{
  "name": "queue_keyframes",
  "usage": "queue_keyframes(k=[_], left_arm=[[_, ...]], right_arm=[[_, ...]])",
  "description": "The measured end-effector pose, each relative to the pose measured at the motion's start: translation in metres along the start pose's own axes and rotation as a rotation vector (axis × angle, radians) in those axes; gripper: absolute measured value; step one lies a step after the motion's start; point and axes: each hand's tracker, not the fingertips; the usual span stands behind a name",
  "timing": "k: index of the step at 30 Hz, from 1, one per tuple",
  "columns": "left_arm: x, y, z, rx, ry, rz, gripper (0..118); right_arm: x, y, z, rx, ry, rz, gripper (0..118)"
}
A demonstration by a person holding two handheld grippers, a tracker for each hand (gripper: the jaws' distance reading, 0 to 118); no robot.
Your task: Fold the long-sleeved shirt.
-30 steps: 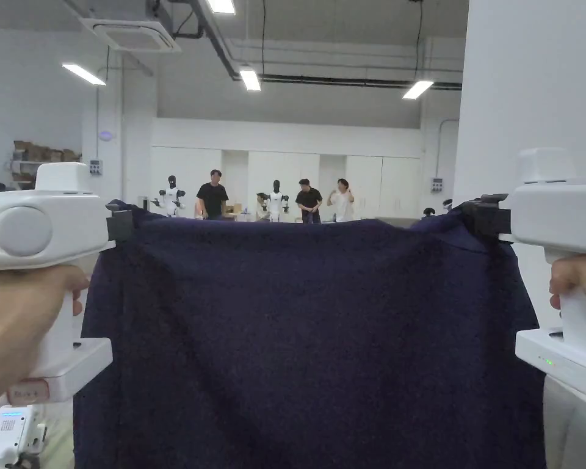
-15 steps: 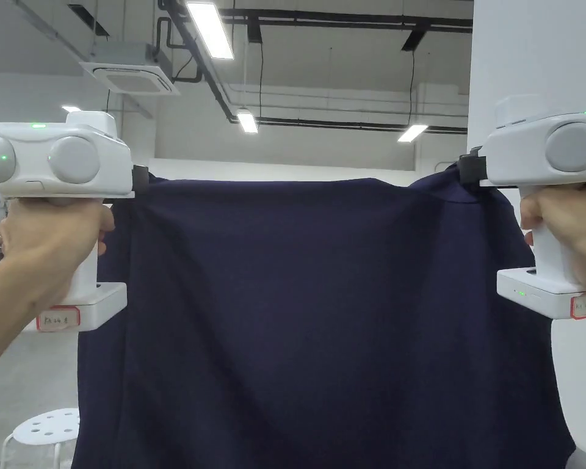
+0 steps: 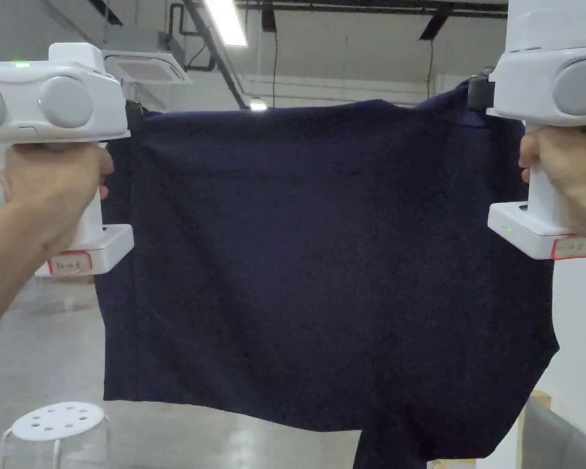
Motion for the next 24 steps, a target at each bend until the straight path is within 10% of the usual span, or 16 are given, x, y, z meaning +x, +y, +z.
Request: queue_keyframes(k=[24], left_arm=[[-0.045,-0.293,0.220,-0.491,-0.141,-0.097,13]], right_arm=[[0.004,-0.299,0.249,-0.570,0.133,-0.002,1]])
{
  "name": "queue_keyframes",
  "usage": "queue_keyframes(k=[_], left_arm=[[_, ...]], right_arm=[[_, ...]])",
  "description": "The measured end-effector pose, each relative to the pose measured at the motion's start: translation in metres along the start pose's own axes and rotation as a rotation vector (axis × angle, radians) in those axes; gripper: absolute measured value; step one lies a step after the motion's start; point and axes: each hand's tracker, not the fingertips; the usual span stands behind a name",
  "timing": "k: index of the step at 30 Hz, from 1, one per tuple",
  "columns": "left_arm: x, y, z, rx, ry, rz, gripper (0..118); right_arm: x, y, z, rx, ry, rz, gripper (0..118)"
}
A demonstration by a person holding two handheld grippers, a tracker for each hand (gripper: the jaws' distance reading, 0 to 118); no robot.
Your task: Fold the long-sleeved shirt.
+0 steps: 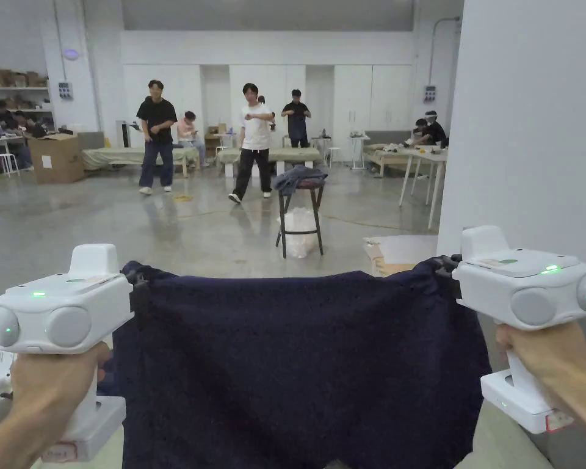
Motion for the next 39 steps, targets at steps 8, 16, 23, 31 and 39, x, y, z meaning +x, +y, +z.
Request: queue_keyframes(k=[8,16,23,31,39], left_arm=[[-0.013,-0.116,0.110,-0.097,-0.068,0.079,13],[-0.026,-0.236,0.223,-0.288,-0.129,0.007,13],[-0.050,-0.342,0.279,-0.551,-0.143,0.055,13],[-0.053,-0.398,0.281,-0.730,-0.092,0.098,13],[-0.050,-0.404,0.277,-0.733,-0.043,0.100,98]], right_arm=[[-0.026,-0.110,0.102,-0.052,0.087,-0.027,1],[-0.064,-0.227,0.207,-0.226,0.170,0.006,1],[-0.092,-0.343,0.258,-0.537,0.305,-0.034,1],[-0.119,-0.398,0.256,-0.794,0.354,0.015,1],[-0.114,-0.410,0.249,-0.822,0.318,-0.035,107]])
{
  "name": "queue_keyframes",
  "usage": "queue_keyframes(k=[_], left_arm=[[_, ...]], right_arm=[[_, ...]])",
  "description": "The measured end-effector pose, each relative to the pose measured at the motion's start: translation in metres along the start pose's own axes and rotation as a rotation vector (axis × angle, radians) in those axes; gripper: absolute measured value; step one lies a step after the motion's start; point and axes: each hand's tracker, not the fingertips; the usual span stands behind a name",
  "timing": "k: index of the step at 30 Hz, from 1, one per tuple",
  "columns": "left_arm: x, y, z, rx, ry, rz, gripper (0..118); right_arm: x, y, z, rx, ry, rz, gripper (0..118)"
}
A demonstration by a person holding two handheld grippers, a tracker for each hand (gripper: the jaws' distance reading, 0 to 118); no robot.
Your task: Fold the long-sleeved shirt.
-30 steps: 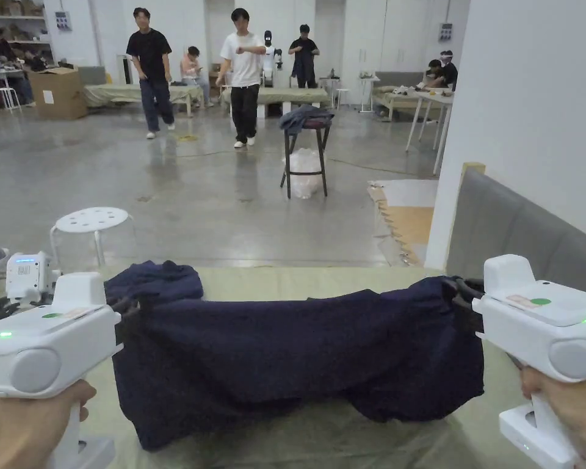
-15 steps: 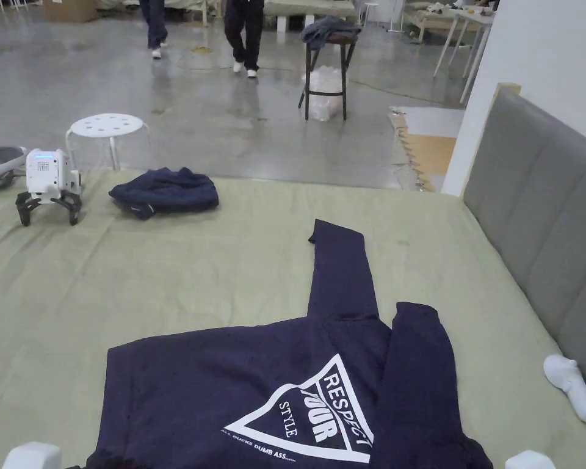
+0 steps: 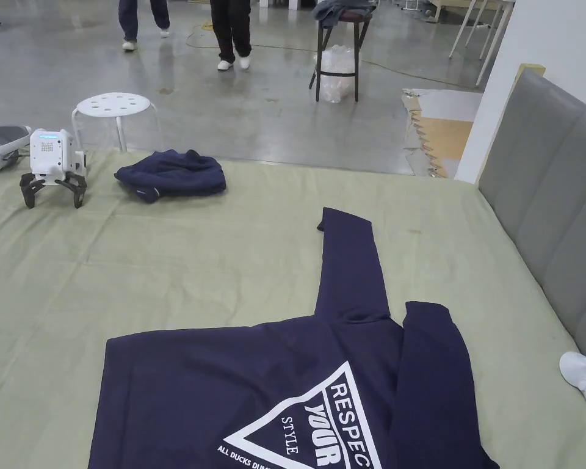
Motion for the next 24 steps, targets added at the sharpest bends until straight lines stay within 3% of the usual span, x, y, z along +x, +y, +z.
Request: queue_keyframes(k=[1,2,5,9,10,11,13,14,17,20,21,22,24], left_arm=[[0.000,0.003,0.000,-0.013,0.000,-0.002,108],[0.000,0.004,0.006,-0.004,-0.004,0.004,111],[0.004,0.024,0.023,0.091,0.048,0.001,111],[0.014,0.063,0.038,0.229,0.126,0.018,110],[0.018,0.074,0.038,0.231,0.122,0.013,108],[0.022,0.084,0.040,0.282,0.112,0.028,100],[0.029,0.097,0.035,0.374,0.099,0.048,31],[0.032,0.105,0.025,0.387,0.131,0.055,7],[0.037,0.123,0.001,0.384,0.127,0.038,4],[0.037,0.139,-0.019,0.372,0.115,0.069,4],[0.038,0.143,-0.026,0.365,0.124,0.076,4],[0.037,0.148,-0.030,0.359,0.122,0.075,4],[0.035,0.155,-0.042,0.344,0.123,0.084,4]], right_arm=[[0.001,-0.001,0.001,-0.003,-0.040,-0.008,118],[0.002,0.000,0.006,0.023,-0.055,-0.017,117],[0.011,0.016,0.033,0.156,-0.042,-0.101,117],[0.013,0.054,0.056,0.363,-0.128,-0.176,116],[0.013,0.065,0.058,0.408,-0.120,-0.194,110],[0.014,0.075,0.058,0.462,-0.111,-0.202,93],[0.010,0.094,0.053,0.516,-0.142,-0.199,7],[0.006,0.103,0.048,0.539,-0.207,-0.188,0],[0.006,0.124,0.030,0.536,-0.131,-0.211,0],[0.006,0.143,0.009,0.516,-0.154,-0.189,0],[0.005,0.150,-0.001,0.511,-0.153,-0.187,9],[0.009,0.161,-0.010,0.500,-0.146,-0.190,40],[0.021,0.186,-0.033,0.428,-0.131,-0.203,118]])
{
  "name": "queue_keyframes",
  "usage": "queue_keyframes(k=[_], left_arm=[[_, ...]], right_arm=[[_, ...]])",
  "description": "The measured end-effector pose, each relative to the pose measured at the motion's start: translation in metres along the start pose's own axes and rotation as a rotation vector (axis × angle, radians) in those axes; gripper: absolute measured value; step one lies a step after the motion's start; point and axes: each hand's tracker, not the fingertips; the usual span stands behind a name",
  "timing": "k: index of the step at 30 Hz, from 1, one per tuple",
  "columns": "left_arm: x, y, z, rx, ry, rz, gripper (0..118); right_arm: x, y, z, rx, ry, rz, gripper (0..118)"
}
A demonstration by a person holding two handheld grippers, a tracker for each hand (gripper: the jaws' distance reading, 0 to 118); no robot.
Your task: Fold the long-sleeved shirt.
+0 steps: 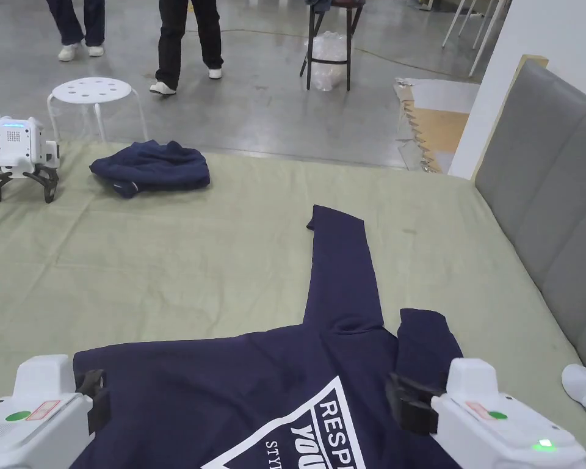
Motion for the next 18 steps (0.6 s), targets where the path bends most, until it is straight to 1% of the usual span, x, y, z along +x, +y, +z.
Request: queue_keyframes(k=[1,2,3,4,7,8,10,11,13,15,16,17,18], left_arm=[[-0.001,0.001,-0.007,-0.004,0.007,0.008,4],[-0.002,0.004,-0.013,-0.013,0.006,0.009,4],[-0.004,0.005,-0.019,-0.021,0.012,0.015,4],[-0.006,0.005,-0.026,-0.027,0.023,0.023,4],[-0.014,0.007,-0.047,-0.061,0.048,0.055,4],[-0.018,0.007,-0.054,-0.075,0.051,0.064,4],[-0.024,0.007,-0.065,-0.094,0.065,0.084,4],[-0.028,0.007,-0.070,-0.102,0.071,0.094,4],[-0.036,0.007,-0.078,-0.120,0.076,0.116,4],[-0.040,0.009,-0.083,-0.129,0.079,0.120,4],[-0.042,0.009,-0.085,-0.130,0.084,0.121,4],[-0.045,0.010,-0.088,-0.133,0.097,0.121,4],[-0.049,0.012,-0.091,-0.137,0.095,0.126,5]], right_arm=[[0.000,0.008,-0.020,-0.026,-0.003,-0.004,116],[0.005,0.017,-0.039,0.016,0.072,-0.020,115],[0.010,0.027,-0.057,-0.003,0.018,-0.005,116],[0.014,0.038,-0.078,-0.034,0.006,-0.001,116],[0.017,0.065,-0.138,-0.113,0.023,-0.028,114],[0.022,0.071,-0.159,-0.163,0.033,-0.060,110],[0.033,0.079,-0.188,-0.222,0.044,-0.131,92],[0.037,0.079,-0.201,-0.247,0.045,-0.154,92],[0.037,0.077,-0.216,-0.297,0.028,-0.145,87],[0.039,0.071,-0.226,-0.351,0.045,-0.129,85],[0.037,0.067,-0.227,-0.359,0.032,-0.128,81],[0.033,0.066,-0.229,-0.366,0.019,-0.075,78],[0.029,0.066,-0.226,-0.346,0.027,0.010,74]])
